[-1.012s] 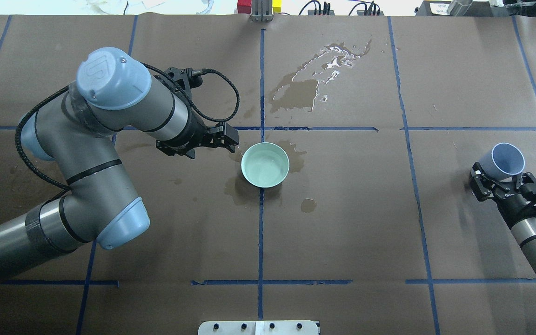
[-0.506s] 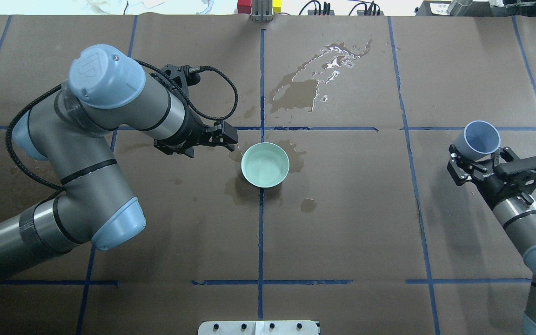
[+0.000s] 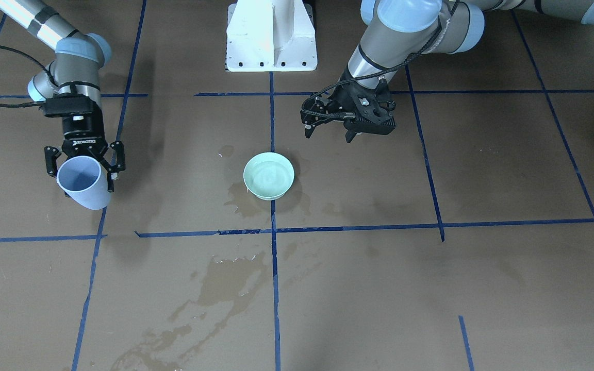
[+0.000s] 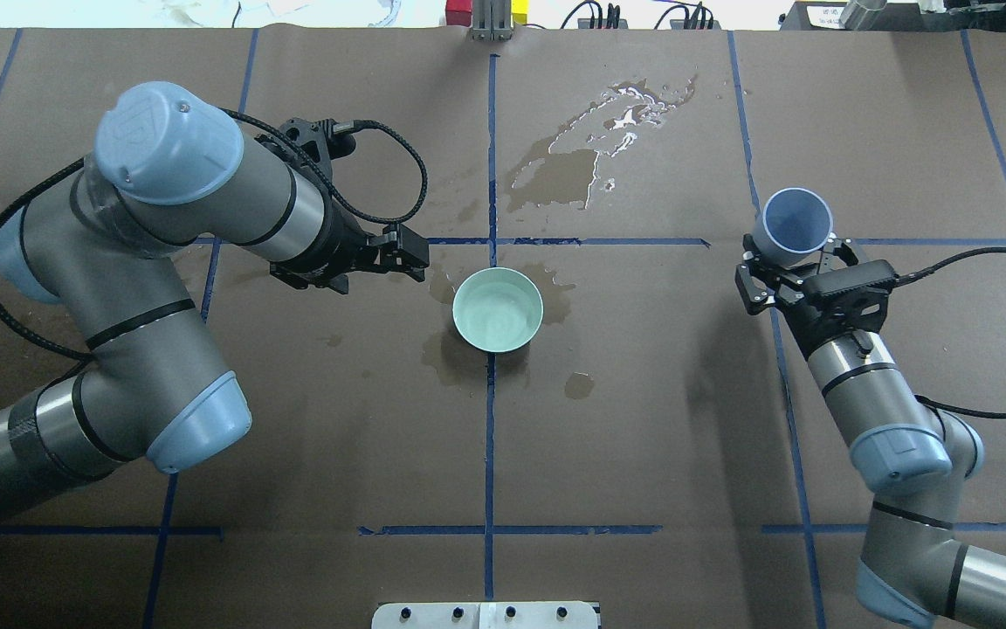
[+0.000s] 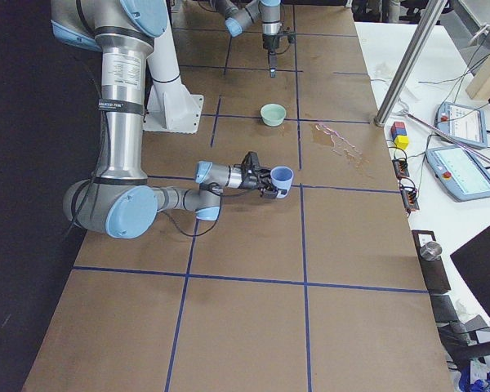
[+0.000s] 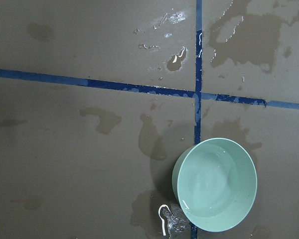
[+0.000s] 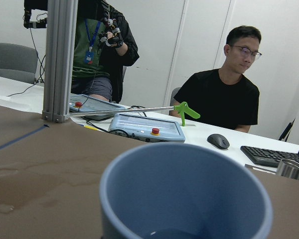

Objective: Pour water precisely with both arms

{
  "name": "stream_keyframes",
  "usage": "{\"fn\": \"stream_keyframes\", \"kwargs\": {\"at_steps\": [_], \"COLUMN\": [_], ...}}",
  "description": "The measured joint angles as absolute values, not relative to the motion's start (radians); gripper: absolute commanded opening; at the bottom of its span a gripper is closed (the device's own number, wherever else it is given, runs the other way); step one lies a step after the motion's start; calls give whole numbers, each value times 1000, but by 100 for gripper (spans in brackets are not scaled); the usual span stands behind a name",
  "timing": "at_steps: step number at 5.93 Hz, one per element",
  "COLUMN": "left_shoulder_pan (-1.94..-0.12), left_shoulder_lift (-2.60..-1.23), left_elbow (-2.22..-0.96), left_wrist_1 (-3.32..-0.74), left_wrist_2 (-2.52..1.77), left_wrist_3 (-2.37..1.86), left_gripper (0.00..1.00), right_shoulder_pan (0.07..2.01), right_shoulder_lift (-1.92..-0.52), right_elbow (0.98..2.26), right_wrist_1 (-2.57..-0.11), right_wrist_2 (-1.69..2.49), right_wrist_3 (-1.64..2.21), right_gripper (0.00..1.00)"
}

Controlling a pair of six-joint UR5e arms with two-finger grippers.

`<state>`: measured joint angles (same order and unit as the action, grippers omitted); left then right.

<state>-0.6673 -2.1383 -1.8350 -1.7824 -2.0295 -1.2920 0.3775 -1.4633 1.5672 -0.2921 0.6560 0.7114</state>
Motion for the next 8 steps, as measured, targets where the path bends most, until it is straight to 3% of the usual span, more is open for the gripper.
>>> {"fn": "stream_keyframes", "kwargs": {"at_steps": [3,8], "left_shoulder_pan": [-689,-698], "left_shoulder_lift": [-2123,-2110], "left_elbow": [-1838,-1845], "left_wrist_1": [-1782,-1782], "left_wrist_2": [-2031,-2030], "left_wrist_3": [-1292,-1292], "left_gripper": [100,100], "right_shoulder_pan": [297,278], "right_shoulder_lift": [-1283,-1176], "right_elbow": [1615,1650], "right_wrist_1": [-531,-770], "right_wrist_2": [638,641], "right_wrist_3": [675,461], "right_gripper": [3,0]}}
